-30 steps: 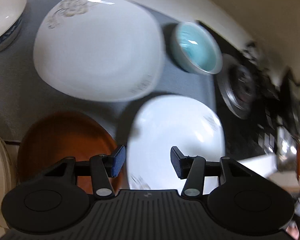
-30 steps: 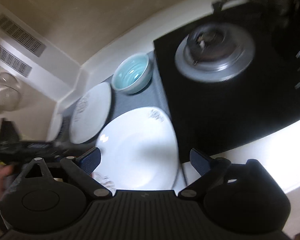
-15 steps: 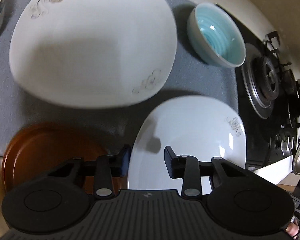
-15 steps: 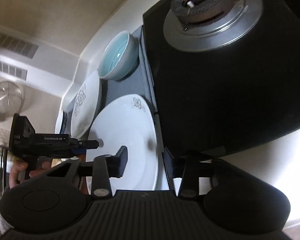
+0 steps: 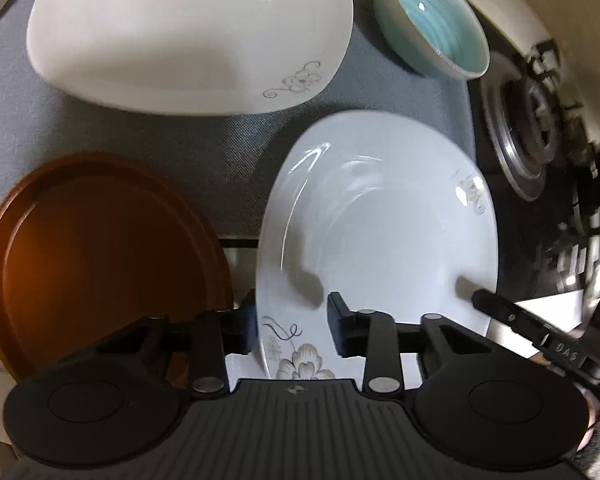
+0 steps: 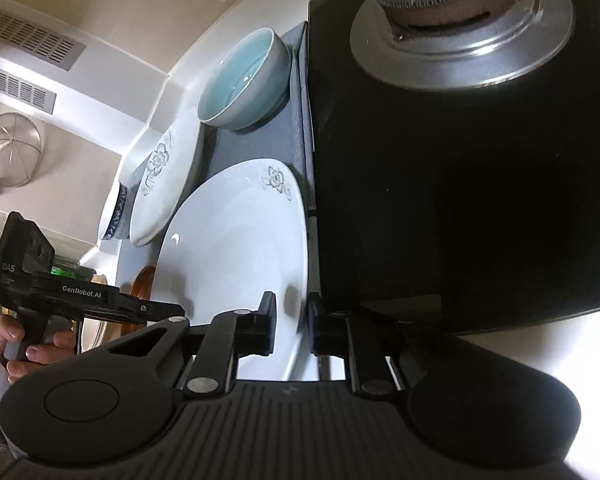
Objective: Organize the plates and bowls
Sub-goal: 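Lift the white square plate with both grippers off the mat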
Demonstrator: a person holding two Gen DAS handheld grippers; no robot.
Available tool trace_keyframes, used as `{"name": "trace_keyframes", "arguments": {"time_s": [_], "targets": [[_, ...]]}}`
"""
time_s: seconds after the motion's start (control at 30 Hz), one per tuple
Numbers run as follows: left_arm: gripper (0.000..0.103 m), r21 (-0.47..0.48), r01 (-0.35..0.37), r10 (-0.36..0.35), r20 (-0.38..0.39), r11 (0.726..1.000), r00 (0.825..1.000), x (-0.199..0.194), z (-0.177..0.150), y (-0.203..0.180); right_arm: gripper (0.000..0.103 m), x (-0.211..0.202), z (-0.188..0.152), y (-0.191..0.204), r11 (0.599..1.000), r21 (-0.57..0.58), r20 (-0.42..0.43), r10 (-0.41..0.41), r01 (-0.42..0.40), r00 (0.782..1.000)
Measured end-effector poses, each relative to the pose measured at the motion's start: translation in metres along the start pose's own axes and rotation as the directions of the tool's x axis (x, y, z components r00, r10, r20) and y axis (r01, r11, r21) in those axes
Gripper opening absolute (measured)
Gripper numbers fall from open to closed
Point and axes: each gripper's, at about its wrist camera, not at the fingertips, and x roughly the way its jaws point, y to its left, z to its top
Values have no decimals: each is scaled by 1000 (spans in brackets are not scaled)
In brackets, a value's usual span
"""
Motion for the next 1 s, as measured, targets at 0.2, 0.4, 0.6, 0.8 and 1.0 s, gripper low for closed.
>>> {"name": "trace_keyframes", "arguments": {"time_s": [0.2,0.4,0.6,0.8,1.0], "targets": [[36,-22,24,-24,-18,999,1000,7,-5,1,7,-1,5,-13,999,37,-30,29,-27,999],[29,-4,-78,78,53,997,996,9,-19,-17,12,8,7,-6,1000,10,-32,6,-6,999],[25,-39,-39,43,101,998,994,-6,-29,-13,11,-2,4,4,999,-51,-33,1,-2,999],[24,-58,-30,37,111,998,993,-14,-33,-19,11,-6,4,4,999,-36,-20,-2,1,1000],[24,-51,-14,21,130,999,991,-25,-30,-27,11,-15,4,-1,998,32,5,52,-52,999]]}}
